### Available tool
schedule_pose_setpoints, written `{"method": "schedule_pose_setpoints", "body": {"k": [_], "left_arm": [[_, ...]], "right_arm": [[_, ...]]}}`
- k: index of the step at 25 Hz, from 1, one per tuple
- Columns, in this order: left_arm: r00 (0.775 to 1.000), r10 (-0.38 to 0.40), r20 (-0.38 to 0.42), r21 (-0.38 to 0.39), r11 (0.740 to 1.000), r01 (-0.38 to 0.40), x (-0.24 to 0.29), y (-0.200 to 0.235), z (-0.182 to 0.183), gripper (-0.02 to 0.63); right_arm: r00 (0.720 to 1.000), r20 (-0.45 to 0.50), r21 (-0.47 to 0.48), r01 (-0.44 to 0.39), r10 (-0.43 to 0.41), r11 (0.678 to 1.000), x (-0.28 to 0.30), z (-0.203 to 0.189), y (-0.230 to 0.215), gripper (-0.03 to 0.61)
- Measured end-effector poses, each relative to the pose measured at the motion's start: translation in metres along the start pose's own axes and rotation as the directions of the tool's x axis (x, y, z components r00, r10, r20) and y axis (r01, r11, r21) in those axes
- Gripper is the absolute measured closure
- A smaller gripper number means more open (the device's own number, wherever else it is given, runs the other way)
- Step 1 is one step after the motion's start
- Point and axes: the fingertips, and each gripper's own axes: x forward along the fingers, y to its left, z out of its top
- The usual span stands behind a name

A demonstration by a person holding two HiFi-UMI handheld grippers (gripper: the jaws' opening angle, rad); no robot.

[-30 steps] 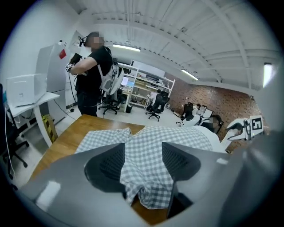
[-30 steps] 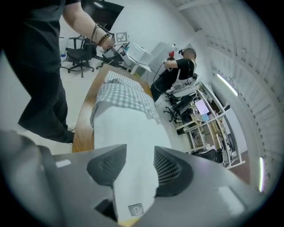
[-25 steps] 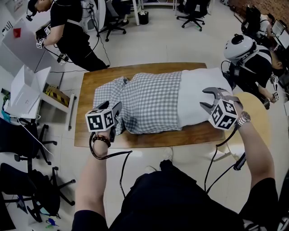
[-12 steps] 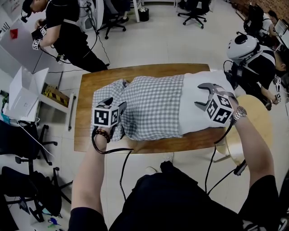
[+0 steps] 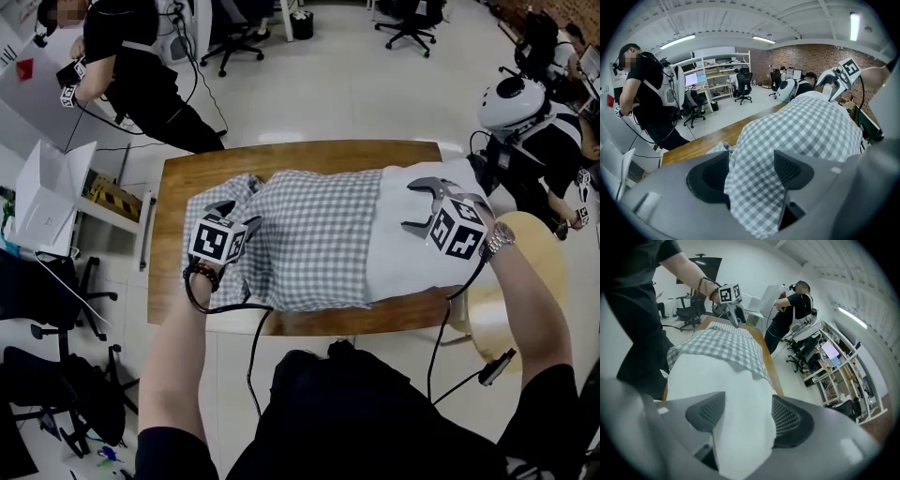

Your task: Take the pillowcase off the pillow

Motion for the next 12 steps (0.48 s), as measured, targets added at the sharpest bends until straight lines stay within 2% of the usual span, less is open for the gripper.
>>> {"method": "schedule_pose_setpoints", "body": {"k": [7, 12], "left_arm": [[0.998, -0.054, -0.028, 0.042, 0.998, 0.055, 0.029, 0.024, 0.012, 0.304], [0.992, -0.115, -0.058, 0.071, 0.99, 0.119, 0.046, 0.035, 0.007, 0.298]], "right_arm": [[0.989, 0.032, 0.057, -0.143, 0.141, 0.988, -0.001, 0.022, -0.016, 0.264], [0.982, 0.0, 0.111, -0.188, 0.189, 0.976, 0.015, 0.036, -0.022, 0.25]]}}
